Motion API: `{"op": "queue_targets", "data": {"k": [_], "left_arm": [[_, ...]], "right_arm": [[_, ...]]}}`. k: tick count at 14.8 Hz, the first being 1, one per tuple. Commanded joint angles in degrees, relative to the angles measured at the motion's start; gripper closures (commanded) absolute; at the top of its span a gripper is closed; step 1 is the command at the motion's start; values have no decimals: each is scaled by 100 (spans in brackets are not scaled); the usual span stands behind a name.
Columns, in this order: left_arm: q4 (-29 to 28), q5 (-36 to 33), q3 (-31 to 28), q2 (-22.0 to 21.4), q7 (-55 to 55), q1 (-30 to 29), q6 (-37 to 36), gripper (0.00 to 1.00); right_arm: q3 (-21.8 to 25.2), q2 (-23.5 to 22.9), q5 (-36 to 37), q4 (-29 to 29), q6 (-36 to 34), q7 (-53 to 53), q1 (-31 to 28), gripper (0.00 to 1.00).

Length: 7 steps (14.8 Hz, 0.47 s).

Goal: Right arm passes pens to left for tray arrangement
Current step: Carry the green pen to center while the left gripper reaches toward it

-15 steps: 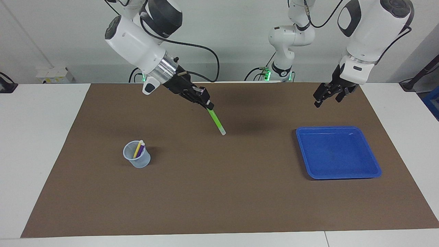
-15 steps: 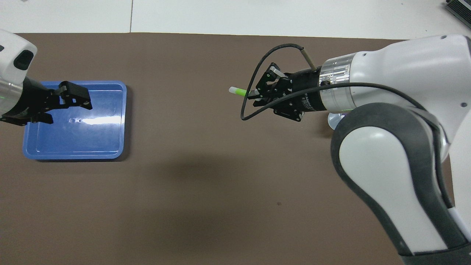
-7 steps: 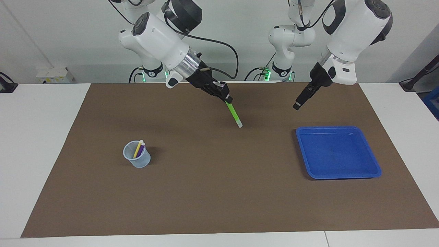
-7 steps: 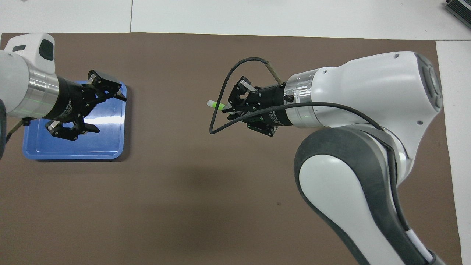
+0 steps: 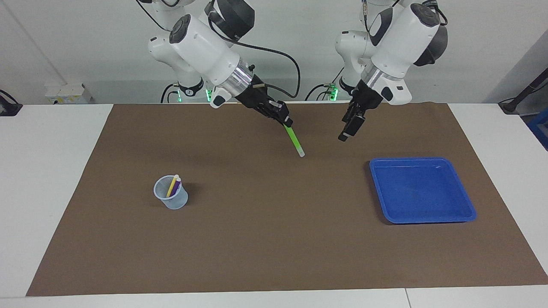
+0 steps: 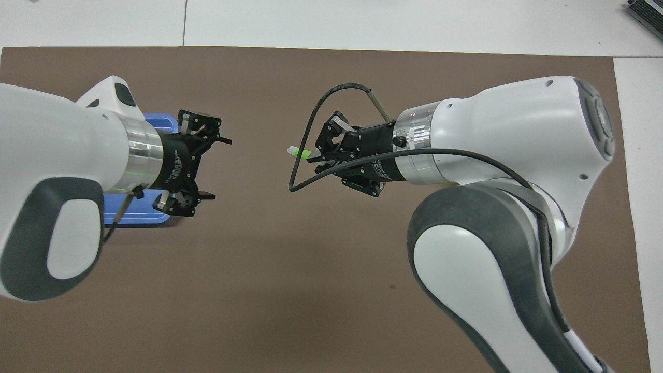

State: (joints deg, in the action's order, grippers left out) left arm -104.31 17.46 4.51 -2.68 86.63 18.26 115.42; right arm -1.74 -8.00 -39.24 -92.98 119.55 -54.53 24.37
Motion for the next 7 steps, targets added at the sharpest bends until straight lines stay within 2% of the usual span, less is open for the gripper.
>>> {"op": "queue_targets", "data": {"k": [1, 4, 7], "left_arm": [[-414, 187, -91, -233, 906, 484, 682, 0], [-528, 196, -91, -224, 1592, 783, 1209, 0], [-906, 240, -91, -259, 2033, 986, 1930, 0]], "right_arm": [[7, 132, -58, -168, 51, -75, 6, 90], [7, 140, -40, -177, 33, -75, 6, 90], [7, 167, -14, -221, 25, -67, 6, 90]]}}
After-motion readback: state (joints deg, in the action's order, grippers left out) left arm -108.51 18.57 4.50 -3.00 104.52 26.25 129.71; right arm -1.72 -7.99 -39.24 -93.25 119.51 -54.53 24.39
